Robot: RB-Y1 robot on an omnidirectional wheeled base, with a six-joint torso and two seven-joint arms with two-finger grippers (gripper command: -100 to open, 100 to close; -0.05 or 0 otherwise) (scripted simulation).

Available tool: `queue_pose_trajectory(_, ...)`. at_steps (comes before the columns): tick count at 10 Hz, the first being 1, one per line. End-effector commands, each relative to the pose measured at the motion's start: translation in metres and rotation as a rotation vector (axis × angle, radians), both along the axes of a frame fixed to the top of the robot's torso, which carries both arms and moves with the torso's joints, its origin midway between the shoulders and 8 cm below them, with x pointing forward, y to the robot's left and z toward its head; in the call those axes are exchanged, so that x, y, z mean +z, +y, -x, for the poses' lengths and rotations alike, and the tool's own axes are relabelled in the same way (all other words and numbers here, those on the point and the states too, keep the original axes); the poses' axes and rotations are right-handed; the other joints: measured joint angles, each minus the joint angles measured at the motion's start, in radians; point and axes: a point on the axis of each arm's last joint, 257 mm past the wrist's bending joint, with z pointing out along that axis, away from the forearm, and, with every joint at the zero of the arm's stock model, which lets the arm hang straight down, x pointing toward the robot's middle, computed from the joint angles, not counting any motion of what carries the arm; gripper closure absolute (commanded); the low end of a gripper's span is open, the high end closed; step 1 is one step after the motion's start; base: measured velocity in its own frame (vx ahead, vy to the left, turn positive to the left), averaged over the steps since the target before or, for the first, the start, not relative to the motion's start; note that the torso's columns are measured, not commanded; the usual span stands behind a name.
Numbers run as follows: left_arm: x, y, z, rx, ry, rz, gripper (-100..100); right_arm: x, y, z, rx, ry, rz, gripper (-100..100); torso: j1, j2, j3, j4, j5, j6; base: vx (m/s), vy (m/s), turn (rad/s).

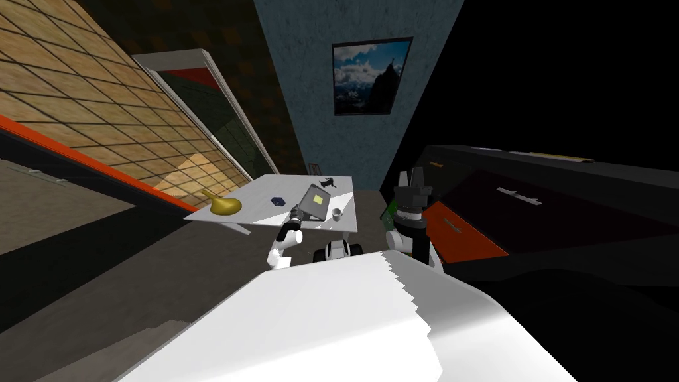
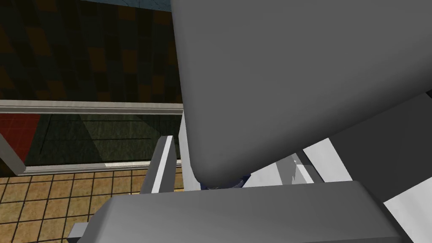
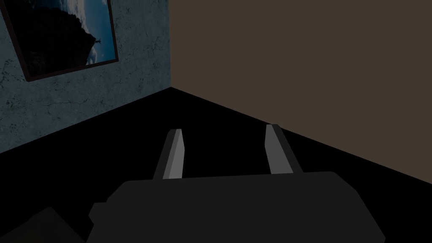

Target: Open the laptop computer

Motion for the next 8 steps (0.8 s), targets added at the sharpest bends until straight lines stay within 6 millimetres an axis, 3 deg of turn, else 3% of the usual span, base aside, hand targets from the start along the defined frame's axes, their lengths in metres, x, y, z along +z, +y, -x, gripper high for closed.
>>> queue_pose_trajectory(1,-0.025,-0.015,0.005,0.005,0.018,0.127,100,0.0,0.0,0.0,0.0,0.0,0.0,0,0.003,0.0,0.0,0.0,0.0,0.0,0.025,0.148,-0.078)
queue_pose_trajectory(3,-0.041,-0.024,0.008,0.012,0.032,0.211,100,0.0,0.0,0.0,0.0,0.0,0.0,0,0.008,0.0,0.0,0.0,0.002,-0.001,0.024,0.138,-0.046)
queue_pose_trajectory(4,-0.027,-0.018,0.007,0.007,0.031,0.182,-100,0.0,0.0,0.0,0.0,0.0,0.0,0,0.006,0.0,0.0,0.0,0.001,-0.001,0.014,0.04,0.006)
queue_pose_trajectory(8,-0.005,-0.013,0.007,0.002,0.031,0.182,-100,0.0,0.0,0.0,0.0,0.0,0.0,0,0.003,0.001,0.001,0.0,0.0,0.0,0.004,-0.037,0.015)
